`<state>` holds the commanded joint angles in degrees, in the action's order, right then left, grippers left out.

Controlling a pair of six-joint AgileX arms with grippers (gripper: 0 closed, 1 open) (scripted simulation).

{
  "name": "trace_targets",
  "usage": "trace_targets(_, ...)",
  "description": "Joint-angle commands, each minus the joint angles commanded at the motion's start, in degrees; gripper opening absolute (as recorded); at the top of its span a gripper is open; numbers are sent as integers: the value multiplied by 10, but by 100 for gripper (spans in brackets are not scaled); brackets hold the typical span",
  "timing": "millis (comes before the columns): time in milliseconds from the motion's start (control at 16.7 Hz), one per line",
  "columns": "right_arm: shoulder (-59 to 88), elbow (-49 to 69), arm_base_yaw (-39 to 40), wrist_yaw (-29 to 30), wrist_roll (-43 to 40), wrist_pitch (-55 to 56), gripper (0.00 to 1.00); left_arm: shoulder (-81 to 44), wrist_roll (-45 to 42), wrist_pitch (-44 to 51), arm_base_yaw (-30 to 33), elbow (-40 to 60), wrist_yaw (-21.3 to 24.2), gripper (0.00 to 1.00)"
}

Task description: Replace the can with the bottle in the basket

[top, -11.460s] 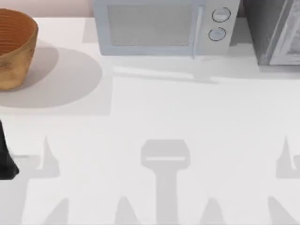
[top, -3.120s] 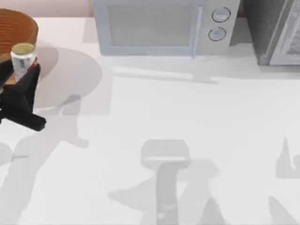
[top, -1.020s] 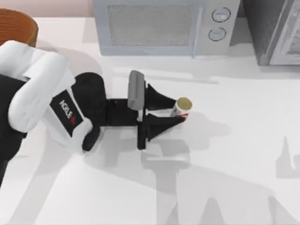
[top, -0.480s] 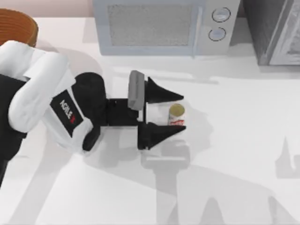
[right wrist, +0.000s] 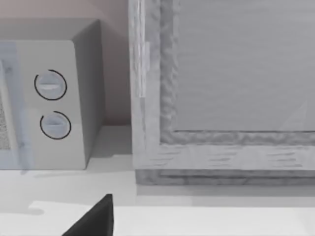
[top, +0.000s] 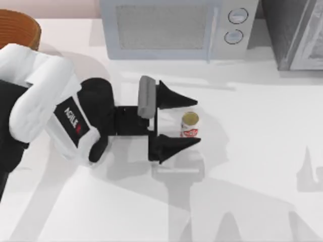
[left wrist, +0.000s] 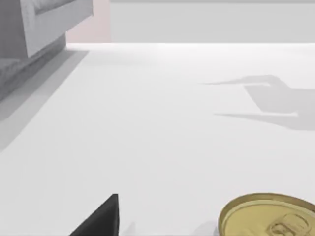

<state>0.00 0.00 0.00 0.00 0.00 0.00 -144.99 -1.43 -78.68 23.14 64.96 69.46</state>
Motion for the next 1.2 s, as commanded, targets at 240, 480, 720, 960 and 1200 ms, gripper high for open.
trace_targets(240, 0, 0, 0, 0, 0, 0, 100, 59, 5, 49, -24, -37, -42, 100)
trace_targets(480, 0, 0, 0, 0, 0, 0, 100, 214, 7, 154, -69, -116, -133, 100)
trace_targets(720, 0, 0, 0, 0, 0, 0, 100, 458, 5, 290, -117, -222, -250, 100)
trace_targets(960, 0, 0, 0, 0, 0, 0, 100, 746, 4, 436, -161, -340, -378, 100)
trace_targets(1200, 0, 0, 0, 0, 0, 0, 100, 1030, 5, 574, -195, -455, -500, 100)
